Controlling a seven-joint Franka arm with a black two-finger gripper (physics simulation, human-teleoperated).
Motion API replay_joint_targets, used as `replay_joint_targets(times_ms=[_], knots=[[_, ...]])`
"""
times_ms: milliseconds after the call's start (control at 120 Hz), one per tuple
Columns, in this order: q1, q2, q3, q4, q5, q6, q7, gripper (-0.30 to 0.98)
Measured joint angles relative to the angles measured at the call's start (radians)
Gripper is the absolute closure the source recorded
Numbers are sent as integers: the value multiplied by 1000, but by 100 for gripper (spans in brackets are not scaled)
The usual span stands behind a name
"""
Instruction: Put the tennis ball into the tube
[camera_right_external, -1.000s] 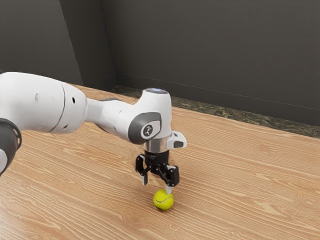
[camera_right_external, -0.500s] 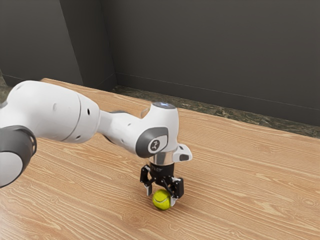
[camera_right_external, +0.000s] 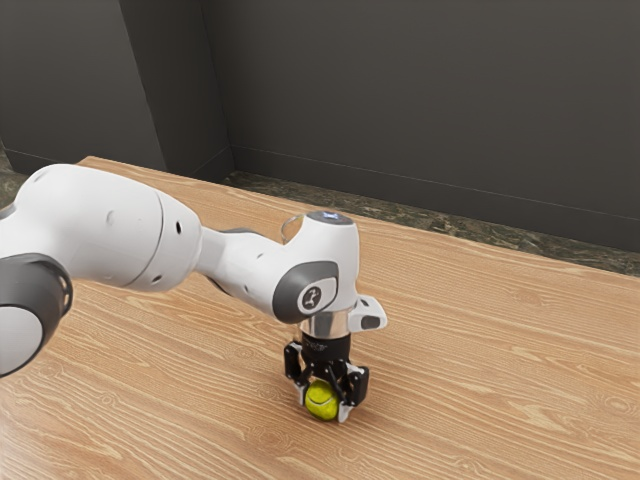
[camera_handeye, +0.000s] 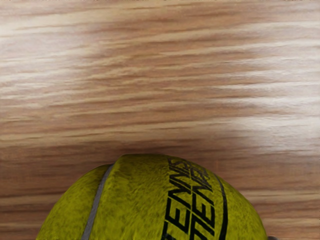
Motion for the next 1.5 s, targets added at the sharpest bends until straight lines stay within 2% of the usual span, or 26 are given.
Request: replay_joint_targets(times_ms=[250, 375, 567, 750, 842, 1058, 1267, 1500], knots=[[1, -8, 0, 1, 4, 0, -3, 27], [1, -63, 2, 1, 17, -8, -6, 30], [7, -257, 13, 60, 151, -105, -13, 30], [61, -278, 19, 276, 217, -232, -12, 28], [114, -248, 19, 349, 218, -278, -6, 28], [232, -116, 13, 501, 171, -333, 33, 28], [223, -82, 20, 536, 145, -346, 67, 27], [202, -129, 20, 483, 119, -345, 80, 27]])
